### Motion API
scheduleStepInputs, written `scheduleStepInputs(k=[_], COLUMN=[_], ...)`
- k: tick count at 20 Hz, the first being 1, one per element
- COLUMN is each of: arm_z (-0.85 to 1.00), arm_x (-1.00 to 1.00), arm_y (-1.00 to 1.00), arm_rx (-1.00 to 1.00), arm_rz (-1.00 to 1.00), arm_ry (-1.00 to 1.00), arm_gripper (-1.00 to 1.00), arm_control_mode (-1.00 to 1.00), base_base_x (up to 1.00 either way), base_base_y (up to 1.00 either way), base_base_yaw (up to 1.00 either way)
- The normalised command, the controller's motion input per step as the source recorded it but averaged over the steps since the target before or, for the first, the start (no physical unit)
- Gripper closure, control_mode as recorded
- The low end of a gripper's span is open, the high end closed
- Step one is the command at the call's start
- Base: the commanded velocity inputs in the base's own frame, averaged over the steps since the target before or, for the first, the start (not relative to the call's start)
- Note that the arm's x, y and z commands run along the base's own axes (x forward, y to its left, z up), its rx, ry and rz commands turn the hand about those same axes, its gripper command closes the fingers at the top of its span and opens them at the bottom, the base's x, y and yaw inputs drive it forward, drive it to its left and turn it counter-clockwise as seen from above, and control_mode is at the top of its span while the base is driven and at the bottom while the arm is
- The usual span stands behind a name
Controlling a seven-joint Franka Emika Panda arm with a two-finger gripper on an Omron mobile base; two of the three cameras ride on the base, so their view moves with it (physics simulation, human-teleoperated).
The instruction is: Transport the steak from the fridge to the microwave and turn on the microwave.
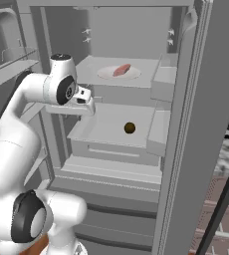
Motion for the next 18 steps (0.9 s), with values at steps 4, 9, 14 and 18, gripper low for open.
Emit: scheduleStepInputs(k=[4,9,14,18], arm_z=[0.0,0.0,0.22,0.48], arm_x=[-0.07,-0.16,-0.18,-0.13], arm_y=[-0.05,-0.19,-0.26,-0.28], arm_rx=[0.0,0.0,0.0,0.0], arm_rz=[0.0,-0.05,-0.11,-0.11], arm_ry=[0.0,-0.05,-0.18,-0.29], arm_gripper=[-1.0,-1.0,-1.0,-1.0], arm_control_mode=[-1.0,-1.0,-1.0,-1.0], base_base_x=[0.0,0.0,0.0,0.0], base_base_y=[0.0,0.0,0.0,0.0], base_base_yaw=[0.0,0.0,0.0,0.0])
